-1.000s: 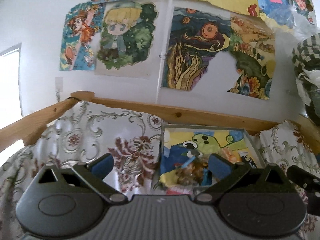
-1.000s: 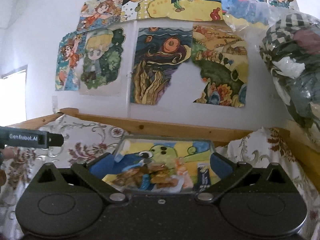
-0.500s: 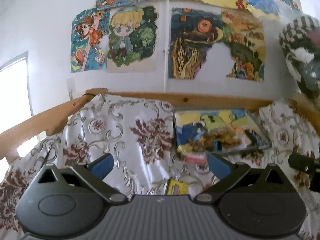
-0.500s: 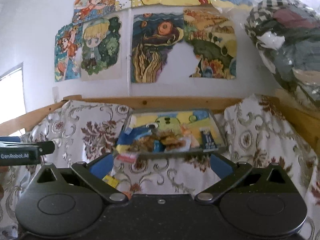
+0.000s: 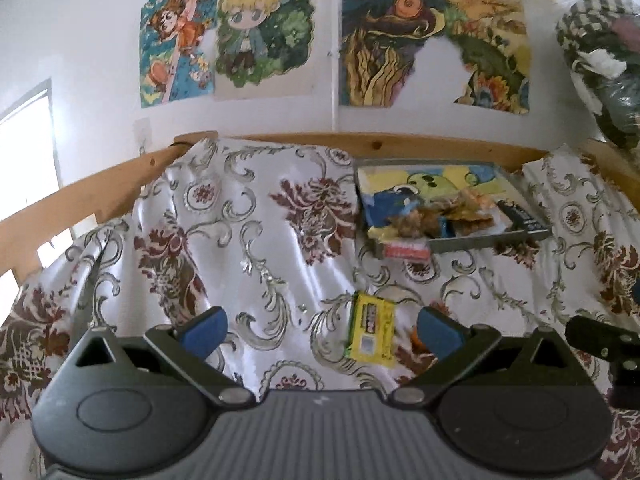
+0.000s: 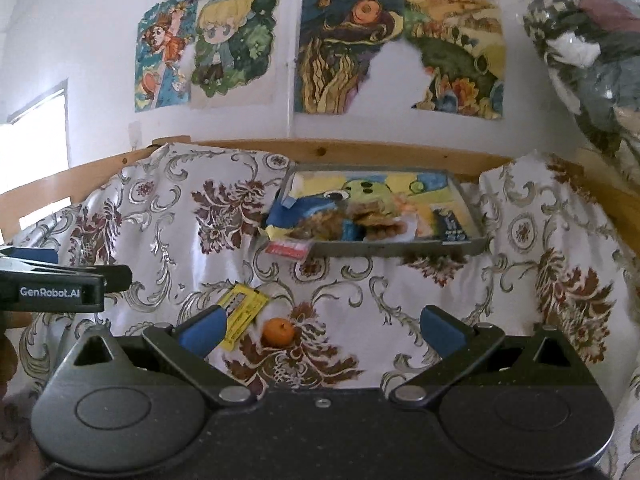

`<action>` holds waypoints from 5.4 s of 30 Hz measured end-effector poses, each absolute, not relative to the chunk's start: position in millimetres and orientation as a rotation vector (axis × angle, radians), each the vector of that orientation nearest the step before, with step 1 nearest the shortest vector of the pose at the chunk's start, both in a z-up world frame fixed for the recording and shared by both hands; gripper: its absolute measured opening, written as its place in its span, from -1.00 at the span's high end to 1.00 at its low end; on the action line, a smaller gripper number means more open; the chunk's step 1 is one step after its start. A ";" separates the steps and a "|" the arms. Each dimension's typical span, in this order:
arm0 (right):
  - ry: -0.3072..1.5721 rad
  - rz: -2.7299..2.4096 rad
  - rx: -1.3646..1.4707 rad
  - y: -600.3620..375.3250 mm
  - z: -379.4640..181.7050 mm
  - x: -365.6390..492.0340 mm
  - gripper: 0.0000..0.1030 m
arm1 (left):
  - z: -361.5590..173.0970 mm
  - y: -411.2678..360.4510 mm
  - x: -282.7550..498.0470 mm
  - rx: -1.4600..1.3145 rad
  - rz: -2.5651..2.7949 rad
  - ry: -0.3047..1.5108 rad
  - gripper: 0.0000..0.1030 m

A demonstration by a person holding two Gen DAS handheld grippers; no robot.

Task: Organize snacks
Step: 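Move both tools toward the yellow wafer bar and the orange, then grasp the orange with the right tool while the left tool grasps the yellow wafer bar, then carry the orange into the tray while the left tool carries the wafer bar there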

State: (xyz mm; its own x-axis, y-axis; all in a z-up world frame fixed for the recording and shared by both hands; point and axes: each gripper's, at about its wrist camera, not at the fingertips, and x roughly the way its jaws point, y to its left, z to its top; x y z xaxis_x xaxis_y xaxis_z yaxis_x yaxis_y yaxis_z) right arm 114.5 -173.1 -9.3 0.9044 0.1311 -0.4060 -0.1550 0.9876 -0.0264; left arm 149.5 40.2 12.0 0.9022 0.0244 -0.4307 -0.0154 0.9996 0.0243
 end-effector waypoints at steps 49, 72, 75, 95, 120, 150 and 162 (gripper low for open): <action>0.570 0.308 -0.164 -166.2 -88.9 226.7 -0.95 | -52.8 46.1 265.6 0.054 -0.046 0.653 -0.99; 0.634 0.493 -0.270 -131.9 -125.6 299.8 -0.12 | -68.9 44.5 305.6 -0.015 -0.221 0.720 -0.69; 0.652 0.505 -0.247 -131.7 -130.8 308.4 0.02 | -71.1 42.5 306.8 -0.006 -0.212 0.731 -0.62; 0.625 0.583 -0.093 -171.7 -132.9 296.2 0.26 | -91.4 15.4 335.8 0.115 -0.205 0.886 -0.11; 0.615 0.576 -0.095 -171.0 -131.6 294.7 0.28 | -68.7 6.2 331.6 -0.033 -0.133 1.039 0.03; 0.281 0.230 0.034 -288.2 -43.2 348.7 0.28 | 14.8 -76.0 406.8 -0.116 -0.202 0.741 0.03; 0.380 0.116 0.008 -318.2 -43.7 432.9 0.27 | 5.3 -114.0 485.1 -0.115 -0.198 0.697 0.03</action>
State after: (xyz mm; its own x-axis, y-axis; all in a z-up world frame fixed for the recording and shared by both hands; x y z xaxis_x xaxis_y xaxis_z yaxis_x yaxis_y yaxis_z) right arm 432.9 -318.2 -43.7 0.9221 0.1141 -0.3697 -0.1111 0.9934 0.0293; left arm 485.1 -114.0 5.3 0.7492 -0.2187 -0.6252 0.1420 0.9750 -0.1709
